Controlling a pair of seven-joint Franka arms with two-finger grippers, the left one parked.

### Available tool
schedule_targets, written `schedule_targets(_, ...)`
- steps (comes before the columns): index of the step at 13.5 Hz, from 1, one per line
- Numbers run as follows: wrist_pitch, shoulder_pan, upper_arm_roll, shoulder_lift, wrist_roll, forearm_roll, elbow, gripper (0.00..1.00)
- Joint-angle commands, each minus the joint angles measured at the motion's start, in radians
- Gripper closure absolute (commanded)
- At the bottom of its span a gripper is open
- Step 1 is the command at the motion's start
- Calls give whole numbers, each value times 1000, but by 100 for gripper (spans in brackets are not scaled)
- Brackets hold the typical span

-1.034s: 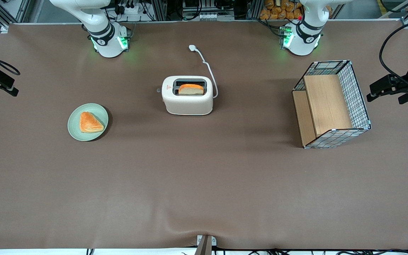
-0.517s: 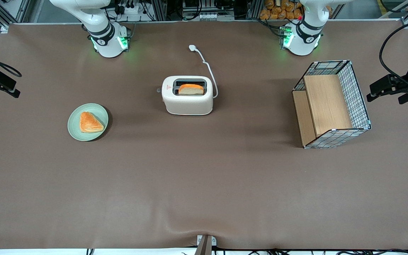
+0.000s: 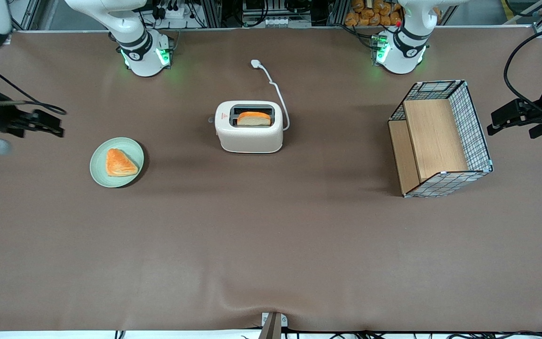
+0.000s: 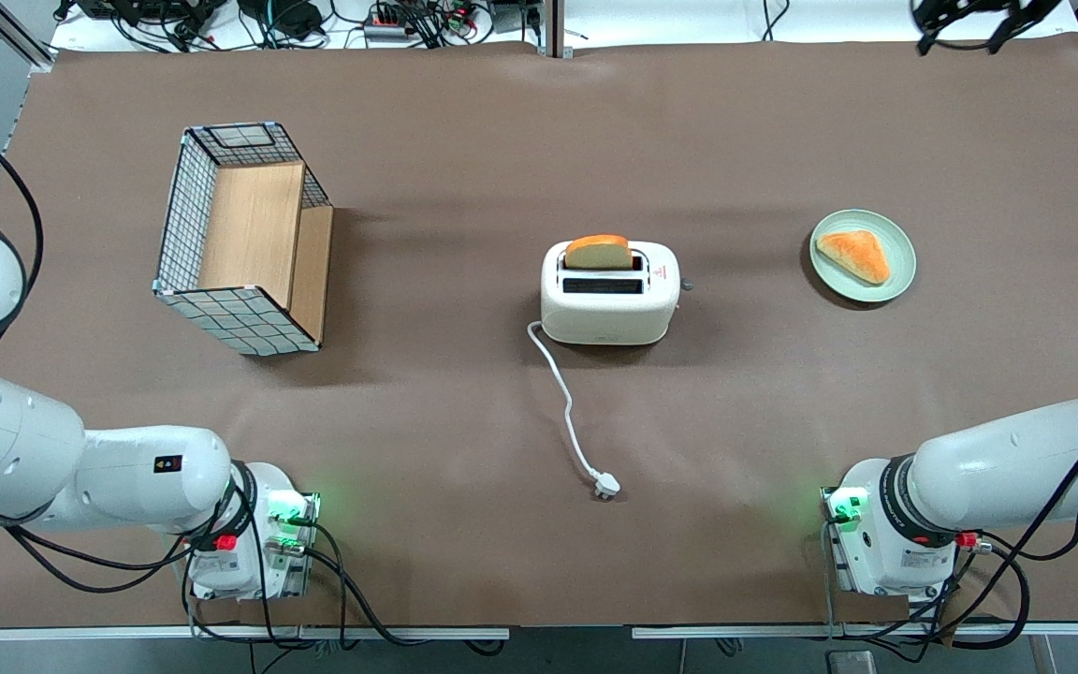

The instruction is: Press toaster button with right arm

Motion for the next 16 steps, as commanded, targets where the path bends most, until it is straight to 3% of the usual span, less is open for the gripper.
schedule_targets(1,-13,37,-4,-11,44,67,-49,11)
schedule_targets(4,6,64,-4,-37,54,145,-184,66)
schedule_targets(6,12,80,-1,-48,54,156,-232,96)
schedule_targets(7,12,93,0,-46,54,162,-252,100)
schedule_targets(9,51,95,-1,-64,49,260,-340,100)
schedule_targets(12,237,164,2,-132,41,287,-520,100)
schedule_targets(16,372,230,0,-140,38,444,-651,100)
